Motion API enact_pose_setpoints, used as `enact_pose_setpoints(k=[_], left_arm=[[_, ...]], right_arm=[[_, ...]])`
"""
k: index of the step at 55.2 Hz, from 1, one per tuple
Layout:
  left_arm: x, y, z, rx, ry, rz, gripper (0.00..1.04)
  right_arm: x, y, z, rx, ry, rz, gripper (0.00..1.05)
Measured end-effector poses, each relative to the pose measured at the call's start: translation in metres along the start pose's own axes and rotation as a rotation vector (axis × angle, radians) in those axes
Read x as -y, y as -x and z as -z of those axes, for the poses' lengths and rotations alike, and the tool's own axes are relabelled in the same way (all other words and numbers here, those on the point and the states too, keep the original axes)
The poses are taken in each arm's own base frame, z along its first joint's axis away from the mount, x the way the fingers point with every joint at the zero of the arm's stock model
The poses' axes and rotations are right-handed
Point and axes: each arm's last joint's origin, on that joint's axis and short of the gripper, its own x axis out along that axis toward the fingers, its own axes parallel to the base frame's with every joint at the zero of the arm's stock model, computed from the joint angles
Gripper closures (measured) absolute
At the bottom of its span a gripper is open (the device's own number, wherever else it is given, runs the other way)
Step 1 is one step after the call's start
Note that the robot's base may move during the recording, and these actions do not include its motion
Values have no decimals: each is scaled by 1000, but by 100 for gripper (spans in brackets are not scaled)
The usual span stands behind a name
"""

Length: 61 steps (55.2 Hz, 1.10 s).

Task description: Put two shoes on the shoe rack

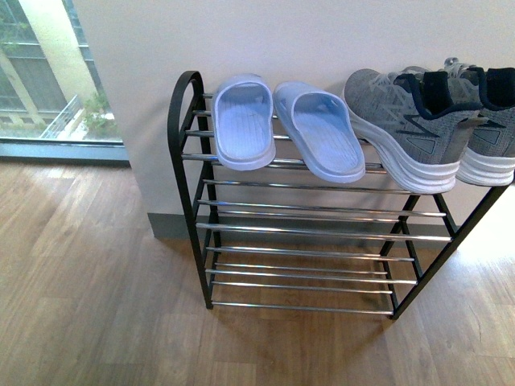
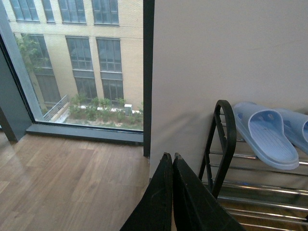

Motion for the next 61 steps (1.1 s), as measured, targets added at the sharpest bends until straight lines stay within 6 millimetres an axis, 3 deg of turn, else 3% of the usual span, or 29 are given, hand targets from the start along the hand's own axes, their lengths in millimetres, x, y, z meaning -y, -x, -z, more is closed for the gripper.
enact_pose_setpoints(k=[61], left_arm=[[0,35,1,-6,0,0,104]], right_arm=[[0,0,0,0,0,0,9]])
